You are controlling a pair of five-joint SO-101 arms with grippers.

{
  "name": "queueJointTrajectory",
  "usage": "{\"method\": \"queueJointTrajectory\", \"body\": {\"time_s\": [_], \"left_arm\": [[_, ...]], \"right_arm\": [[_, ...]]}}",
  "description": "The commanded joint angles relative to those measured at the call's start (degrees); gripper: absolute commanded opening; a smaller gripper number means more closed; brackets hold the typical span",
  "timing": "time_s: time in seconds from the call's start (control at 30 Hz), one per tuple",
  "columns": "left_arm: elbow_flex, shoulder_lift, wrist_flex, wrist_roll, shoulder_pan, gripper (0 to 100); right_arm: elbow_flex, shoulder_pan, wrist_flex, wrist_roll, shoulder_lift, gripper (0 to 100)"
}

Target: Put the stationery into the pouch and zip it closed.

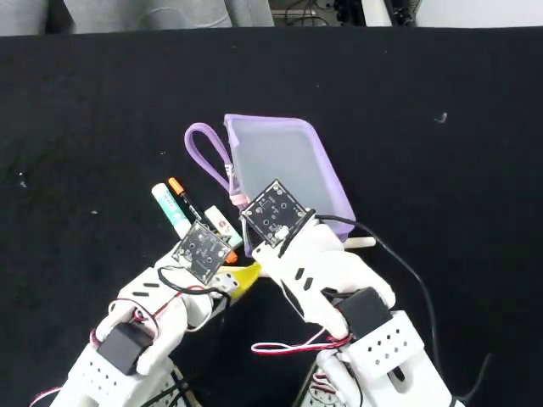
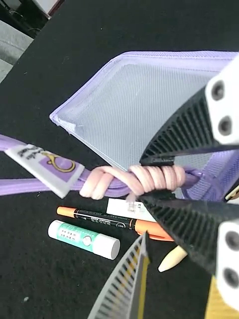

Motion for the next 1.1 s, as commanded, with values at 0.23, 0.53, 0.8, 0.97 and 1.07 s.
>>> {"method": "queueJointTrajectory", "body": {"time_s": [0.23,0.53,0.8,0.97,1.07], "left_arm": [[4.3,-0.4,-11.3,0.2,-4.0,24],[4.3,-0.4,-11.5,0.1,-5.6,24],[4.3,-0.4,-9.1,0.0,-5.5,16],[4.3,-0.4,-9.5,0.0,-1.0,4],[4.3,-0.4,-9.4,0.0,-0.1,4]], "right_arm": [[-1.5,-0.6,-1.3,-0.4,-1.1,1.1],[-1.5,-0.6,-1.2,-0.4,-1.1,1.1],[-1.5,-0.6,-1.2,-0.4,-1.1,1.1],[-1.5,-0.4,-1.2,-0.4,-1.1,1.1],[-1.5,-0.4,-1.1,-0.4,-1.1,1.1]]}}
